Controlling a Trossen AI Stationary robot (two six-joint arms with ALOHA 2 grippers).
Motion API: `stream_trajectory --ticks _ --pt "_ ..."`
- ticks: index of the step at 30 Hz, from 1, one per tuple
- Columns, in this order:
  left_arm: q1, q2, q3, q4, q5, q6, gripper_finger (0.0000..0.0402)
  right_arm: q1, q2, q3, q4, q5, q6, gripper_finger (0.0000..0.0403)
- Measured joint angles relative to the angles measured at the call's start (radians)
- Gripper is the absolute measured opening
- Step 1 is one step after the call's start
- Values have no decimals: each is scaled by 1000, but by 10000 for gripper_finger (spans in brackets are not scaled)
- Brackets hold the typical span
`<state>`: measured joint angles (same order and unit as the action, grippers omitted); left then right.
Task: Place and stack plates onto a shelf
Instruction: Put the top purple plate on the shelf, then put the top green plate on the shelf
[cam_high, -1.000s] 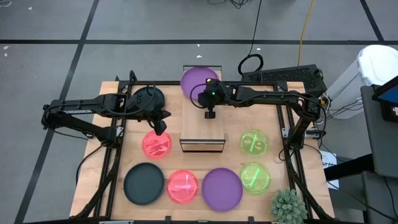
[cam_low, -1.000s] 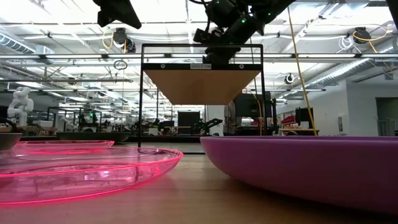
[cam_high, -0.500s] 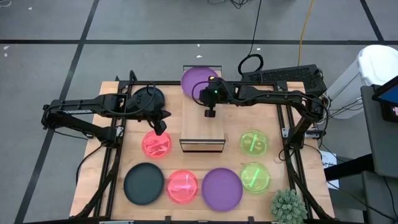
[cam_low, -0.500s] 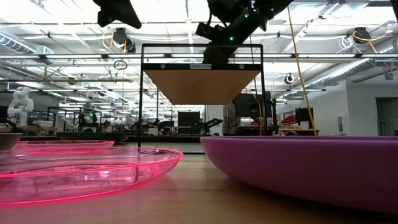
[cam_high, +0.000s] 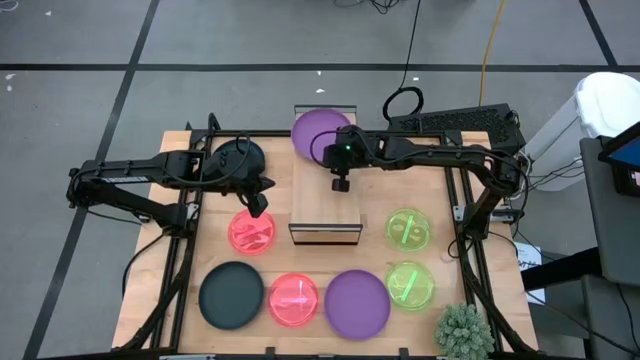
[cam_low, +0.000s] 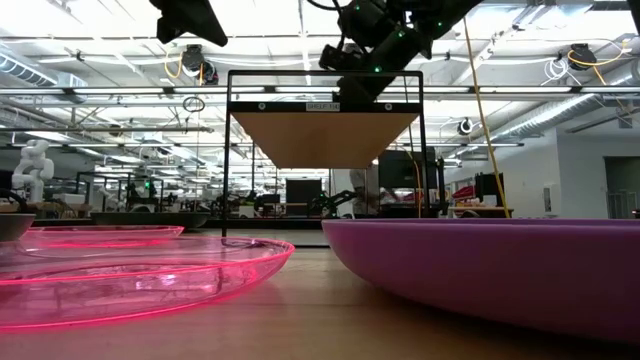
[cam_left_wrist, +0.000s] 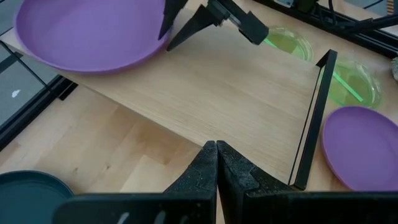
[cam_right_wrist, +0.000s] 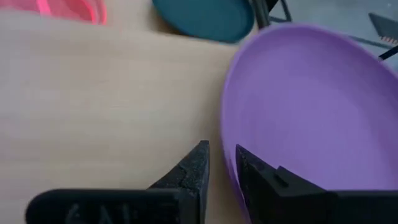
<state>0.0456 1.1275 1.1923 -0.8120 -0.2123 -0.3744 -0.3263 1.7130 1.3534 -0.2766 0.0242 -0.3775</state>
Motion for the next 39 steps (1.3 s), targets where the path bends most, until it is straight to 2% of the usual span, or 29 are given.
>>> stream_trajectory --ticks 25,32,39 --pt "0 0 0 0 0 -4 1 8 -14 -6 27 0 22 57" --pt "0 0 0 0 0 -4 1 8 -76 -7 -6 0 36 57" --pt "0 0 0 0 0 -5 1 23 -202 -6 -134 0 186 57"
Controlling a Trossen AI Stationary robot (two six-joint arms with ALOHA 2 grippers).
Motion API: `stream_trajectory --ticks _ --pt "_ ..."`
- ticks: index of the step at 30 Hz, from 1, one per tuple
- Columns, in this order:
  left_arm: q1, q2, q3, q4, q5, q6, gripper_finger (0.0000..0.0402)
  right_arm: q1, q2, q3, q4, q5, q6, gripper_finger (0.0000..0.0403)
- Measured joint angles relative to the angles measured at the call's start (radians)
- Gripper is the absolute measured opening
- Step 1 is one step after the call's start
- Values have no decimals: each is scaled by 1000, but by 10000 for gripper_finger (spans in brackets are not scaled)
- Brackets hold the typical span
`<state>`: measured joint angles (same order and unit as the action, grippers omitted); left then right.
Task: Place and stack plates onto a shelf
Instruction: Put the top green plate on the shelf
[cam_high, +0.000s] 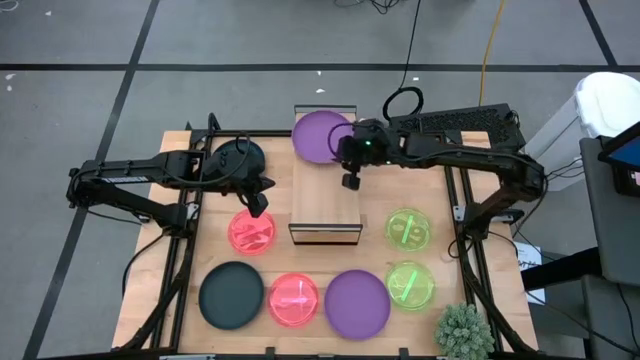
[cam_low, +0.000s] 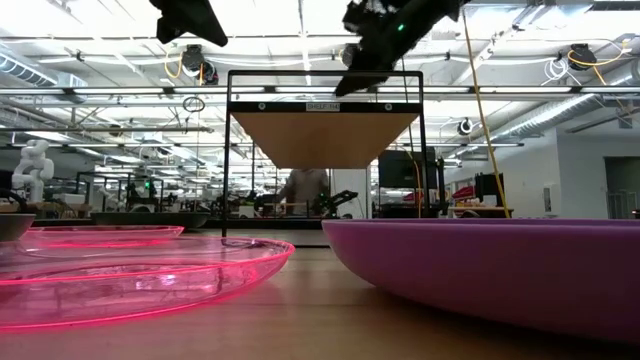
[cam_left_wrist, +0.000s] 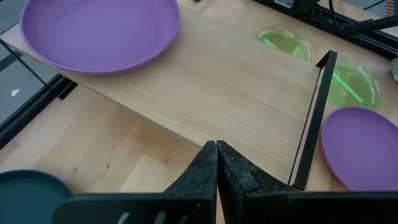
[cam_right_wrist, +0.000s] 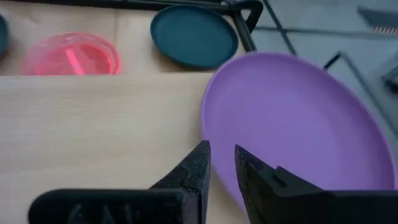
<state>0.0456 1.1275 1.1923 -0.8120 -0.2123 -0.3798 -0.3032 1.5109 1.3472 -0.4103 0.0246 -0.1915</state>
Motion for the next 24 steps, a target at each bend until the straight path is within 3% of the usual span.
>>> stream_trajectory --ticks 15,19,24 --pt "0 0 0 1 -7 53 1 179 -223 0 -322 -1 358 57" --pt "-2 0 0 1 -6 6 1 230 -258 0 -376 -4 427 57" --pt "-26 0 0 1 23 -165 1 309 -292 0 -465 -62 434 57"
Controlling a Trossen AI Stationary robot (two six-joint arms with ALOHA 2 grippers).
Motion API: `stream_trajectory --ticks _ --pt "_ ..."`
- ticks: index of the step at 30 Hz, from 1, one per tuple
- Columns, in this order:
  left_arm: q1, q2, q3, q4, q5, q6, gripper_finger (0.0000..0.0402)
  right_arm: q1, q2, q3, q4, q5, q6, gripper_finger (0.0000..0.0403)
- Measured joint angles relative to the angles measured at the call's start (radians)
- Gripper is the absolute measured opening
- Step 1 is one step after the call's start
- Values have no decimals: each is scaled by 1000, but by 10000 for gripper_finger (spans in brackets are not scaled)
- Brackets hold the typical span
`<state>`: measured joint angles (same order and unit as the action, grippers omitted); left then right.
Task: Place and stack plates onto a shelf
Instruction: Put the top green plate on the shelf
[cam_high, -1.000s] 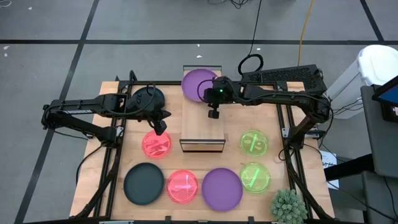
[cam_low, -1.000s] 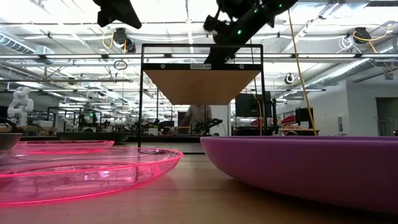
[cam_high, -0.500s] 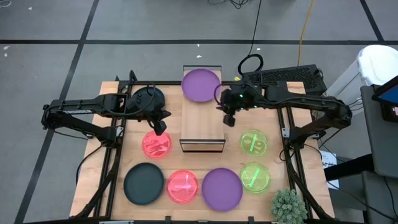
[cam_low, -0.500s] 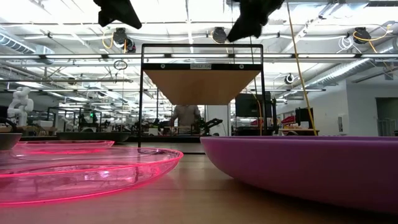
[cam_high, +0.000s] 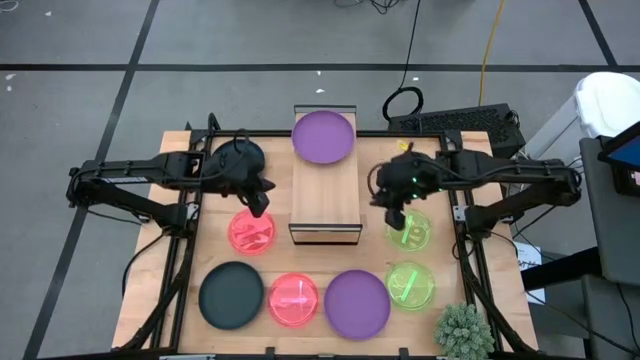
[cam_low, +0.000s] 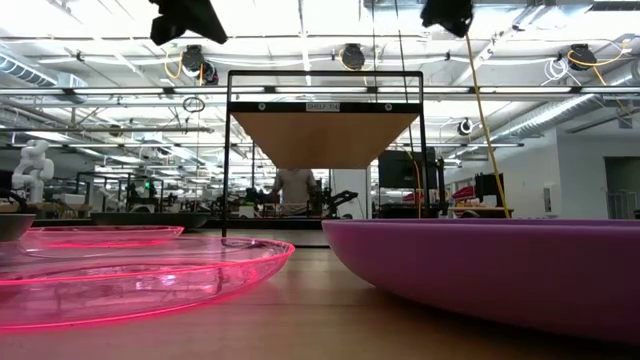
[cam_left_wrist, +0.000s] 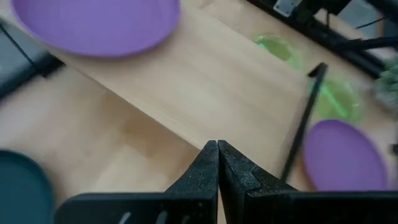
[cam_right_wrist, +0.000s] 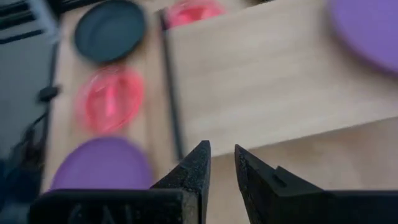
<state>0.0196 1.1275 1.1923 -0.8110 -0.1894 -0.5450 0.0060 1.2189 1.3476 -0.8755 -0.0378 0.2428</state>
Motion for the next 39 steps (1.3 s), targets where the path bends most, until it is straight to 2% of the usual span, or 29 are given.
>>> stream_trajectory --ticks 7,11,16,22,26,30,32,35,39 --pt "-93 0 0 1 6 -183 1 137 -6 0 -73 -66 16 57" --pt "-173 0 0 1 7 -270 1 203 -6 0 -78 -69 46 57" --pt "-278 17 0 0 9 -392 1 263 -6 -3 -72 -67 49 57" --pt "-377 50 -1 -1 8 -485 1 302 -5 -86 -64 -66 98 57" --pt "-408 78 -1 -2 5 -500 1 313 -8 -176 -64 -63 220 57" --pt "-412 109 -1 -2 4 -460 1 313 -19 -277 -64 -37 433 57" --pt "-408 122 -1 -2 -9 -437 1 313 -25 -328 -46 -38 490 57" --pt "-403 142 -1 -2 -39 -409 1 313 -42 -411 24 -38 497 59" --pt "-397 163 -1 -1 -50 -388 1 310 -54 -535 224 16 419 83"
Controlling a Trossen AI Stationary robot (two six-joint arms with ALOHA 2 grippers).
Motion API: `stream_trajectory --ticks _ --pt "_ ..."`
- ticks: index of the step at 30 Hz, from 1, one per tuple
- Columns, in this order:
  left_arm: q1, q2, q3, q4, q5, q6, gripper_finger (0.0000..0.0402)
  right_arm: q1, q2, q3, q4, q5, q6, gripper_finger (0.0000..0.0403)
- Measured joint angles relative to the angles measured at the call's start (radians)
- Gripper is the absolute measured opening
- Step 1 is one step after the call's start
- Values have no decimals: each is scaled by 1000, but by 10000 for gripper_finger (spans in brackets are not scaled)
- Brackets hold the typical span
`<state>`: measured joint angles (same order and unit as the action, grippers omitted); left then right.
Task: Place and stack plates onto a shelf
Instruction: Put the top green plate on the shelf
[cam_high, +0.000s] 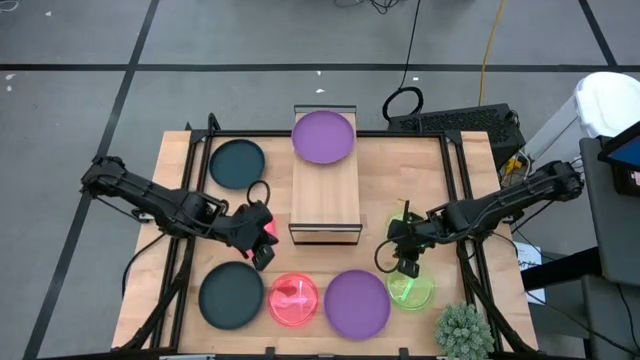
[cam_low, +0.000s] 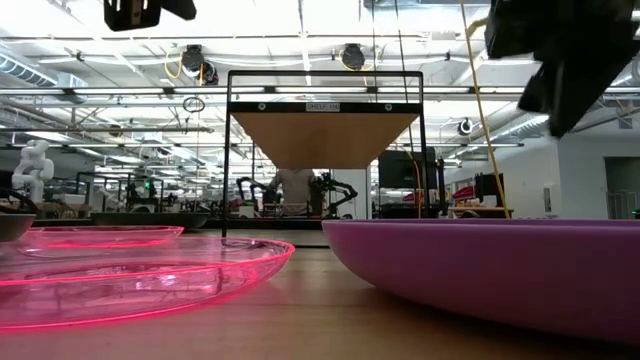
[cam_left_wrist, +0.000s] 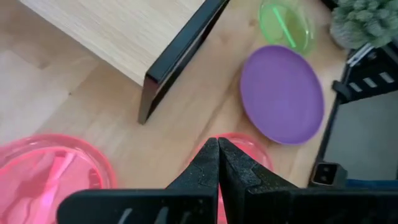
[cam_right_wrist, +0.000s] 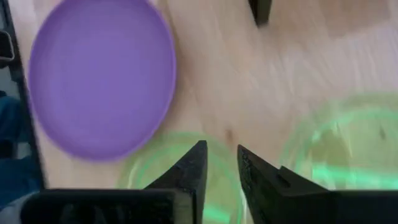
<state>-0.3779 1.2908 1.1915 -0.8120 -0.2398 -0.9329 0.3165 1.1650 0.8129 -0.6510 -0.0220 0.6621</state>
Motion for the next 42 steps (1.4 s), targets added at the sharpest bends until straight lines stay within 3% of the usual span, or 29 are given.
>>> stream_trajectory --ticks 3,7,12,17,42 --pt "0 19 0 1 -21 35 1 -1 0 -85 123 49 -34 114" --pt "0 32 0 0 -31 60 1 0 0 -147 135 134 -19 151" --pt "0 32 -4 3 -73 60 1 -1 0 -194 161 182 -118 165" --pt "0 32 -4 1 -97 109 1 -7 0 -253 275 180 -156 153" --pt "0 32 -6 1 -100 149 1 -9 0 -419 461 181 -151 81"
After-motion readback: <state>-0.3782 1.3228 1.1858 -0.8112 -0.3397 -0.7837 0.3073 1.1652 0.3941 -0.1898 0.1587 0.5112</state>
